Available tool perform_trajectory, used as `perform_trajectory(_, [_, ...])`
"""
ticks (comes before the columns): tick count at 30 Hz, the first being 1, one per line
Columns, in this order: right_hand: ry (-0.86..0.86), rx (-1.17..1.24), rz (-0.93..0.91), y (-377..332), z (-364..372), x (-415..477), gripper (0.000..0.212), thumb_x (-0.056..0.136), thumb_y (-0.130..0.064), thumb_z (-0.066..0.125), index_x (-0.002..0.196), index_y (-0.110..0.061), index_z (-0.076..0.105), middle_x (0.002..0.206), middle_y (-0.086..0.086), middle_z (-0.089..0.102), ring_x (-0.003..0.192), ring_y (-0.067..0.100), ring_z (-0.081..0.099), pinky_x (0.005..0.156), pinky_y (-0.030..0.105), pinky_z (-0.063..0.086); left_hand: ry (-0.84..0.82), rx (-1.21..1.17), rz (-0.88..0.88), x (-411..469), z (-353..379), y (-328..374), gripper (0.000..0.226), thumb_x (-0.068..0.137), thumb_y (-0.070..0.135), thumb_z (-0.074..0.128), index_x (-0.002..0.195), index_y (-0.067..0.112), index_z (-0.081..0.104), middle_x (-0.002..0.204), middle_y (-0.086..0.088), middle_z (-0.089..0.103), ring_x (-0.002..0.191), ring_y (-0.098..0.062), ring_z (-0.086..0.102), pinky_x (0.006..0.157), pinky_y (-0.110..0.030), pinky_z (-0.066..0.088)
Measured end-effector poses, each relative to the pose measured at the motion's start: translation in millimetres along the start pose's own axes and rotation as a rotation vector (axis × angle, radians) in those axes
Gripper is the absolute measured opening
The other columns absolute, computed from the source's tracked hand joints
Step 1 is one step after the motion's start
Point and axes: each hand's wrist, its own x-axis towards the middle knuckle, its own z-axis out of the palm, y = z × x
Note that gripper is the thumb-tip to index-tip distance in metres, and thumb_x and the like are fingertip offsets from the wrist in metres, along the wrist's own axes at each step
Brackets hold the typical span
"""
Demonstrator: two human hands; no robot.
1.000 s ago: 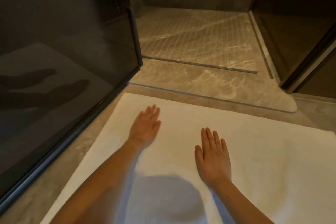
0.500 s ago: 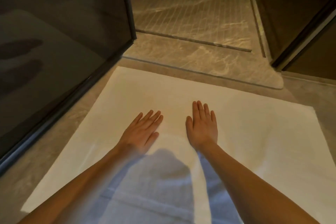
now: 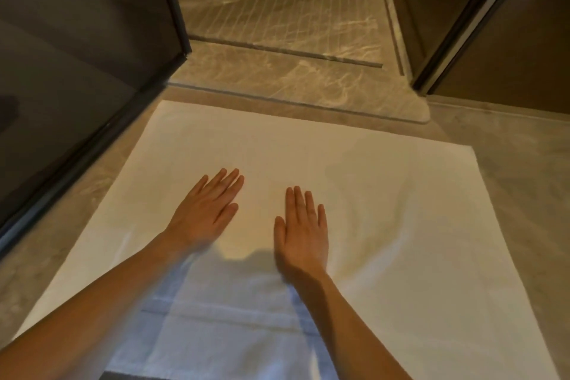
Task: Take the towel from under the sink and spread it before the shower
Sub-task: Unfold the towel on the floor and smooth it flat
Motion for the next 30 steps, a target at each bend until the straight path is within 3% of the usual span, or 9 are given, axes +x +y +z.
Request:
perform_trajectory(4, [0.064,-0.094,0.19,77.1,-21.5,-36.2,0.062,0.099,-0.039,0.01,0.156,-0.017,0.001,0.164,0.001,0.003,0.151,0.018,0.0,0.122,0.037,-0.002,-0.018,0.011,-0.015,0.6,1.2,0.3,0.063,0.096,0.05,0.004,0.154,0.024,0.008,0.161,0.009,0.007,0.147,-0.008,-0.002,0.119,-0.031,-0.002])
perform_trajectory(7, [0.07,-0.057,0.257,95.6,-31.1,-48.5,0.059,0.102,-0.035,0.015,0.156,-0.015,0.0,0.164,0.001,0.002,0.151,0.017,-0.002,0.122,0.037,-0.003,-0.063,0.007,-0.042,1.0,-4.9,6.1,0.069,0.091,0.052,-0.004,0.154,0.024,0.003,0.162,0.007,0.0,0.147,-0.008,-0.008,0.119,-0.031,-0.004])
perform_trajectory(10, [0.115,0.014,0.217,67.8,-35.2,-44.1,0.058,0.103,-0.028,0.028,0.155,-0.007,0.013,0.163,0.009,0.012,0.15,0.024,0.008,0.122,0.04,0.001,-0.033,-0.007,-0.041,-7.4,-14.0,27.8,0.069,0.092,0.048,-0.001,0.155,0.02,0.007,0.162,0.003,0.001,0.149,-0.013,-0.004,0.12,-0.033,-0.002])
perform_trajectory(12, [0.128,0.056,0.115,31.0,-30.3,-43.4,0.058,0.1,-0.027,0.032,0.153,-0.006,0.021,0.161,0.012,0.019,0.149,0.028,0.013,0.121,0.041,0.002,0.025,-0.021,0.064,-26.3,-11.8,48.6,0.062,0.098,0.042,0.012,0.154,0.017,0.018,0.161,0.001,0.011,0.149,-0.017,0.007,0.12,-0.036,0.004])
perform_trajectory(16, [0.046,0.084,-0.001,-44.9,-5.1,-46.0,0.063,0.096,-0.035,0.006,0.155,-0.013,0.009,0.164,0.004,0.007,0.151,0.021,-0.001,0.116,0.036,-0.016,0.068,-0.08,0.039,-64.4,2.6,69.2,0.054,0.099,0.031,0.027,0.148,0.009,0.036,0.157,-0.005,0.028,0.147,-0.023,0.022,0.118,-0.041,0.015])
perform_trajectory(19, [-0.026,0.059,-0.025,-62.4,8.6,-46.4,0.058,0.101,-0.032,0.015,0.156,-0.015,0.006,0.165,0.001,0.003,0.15,0.018,-0.006,0.116,0.035,-0.017,0.029,-0.047,-0.036,-75.8,12.6,65.3,0.056,0.097,0.029,0.027,0.15,0.011,0.031,0.158,-0.003,0.023,0.147,-0.022,0.021,0.119,-0.036,0.011])
perform_trajectory(23, [-0.022,0.038,-0.048,-33.1,6.9,-61.5,0.059,0.102,-0.032,0.022,0.157,-0.018,0.008,0.164,-0.001,0.005,0.151,0.018,-0.003,0.121,0.037,-0.01,-0.001,-0.036,-0.053,-78.8,17.8,60.5,0.057,0.1,0.036,0.02,0.155,0.019,0.018,0.162,0.002,0.012,0.149,-0.011,0.003,0.12,-0.033,0.004])
perform_trajectory(25, [-0.008,0.018,-0.027,-2.4,1.4,-74.3,0.059,0.101,-0.035,0.018,0.157,-0.019,0.008,0.163,-0.002,0.004,0.151,0.018,-0.001,0.122,0.038,-0.003,-0.002,-0.037,-0.053,-78.3,17.7,60.4,0.057,0.1,0.037,0.019,0.155,0.021,0.015,0.163,0.003,0.01,0.149,-0.01,0.001,0.12,-0.032,0.003])
perform_trajectory(30, [0.038,-0.026,0.178,79.0,-21.8,-110.2,0.063,0.097,-0.042,0.002,0.156,-0.019,0.0,0.163,-0.005,-0.002,0.15,0.013,-0.007,0.122,0.035,-0.004,-0.017,-0.033,-0.048,-80.1,18.8,58.6,0.057,0.101,0.039,0.014,0.155,0.022,0.01,0.163,0.004,0.006,0.149,-0.009,-0.002,0.12,-0.031,0.001])
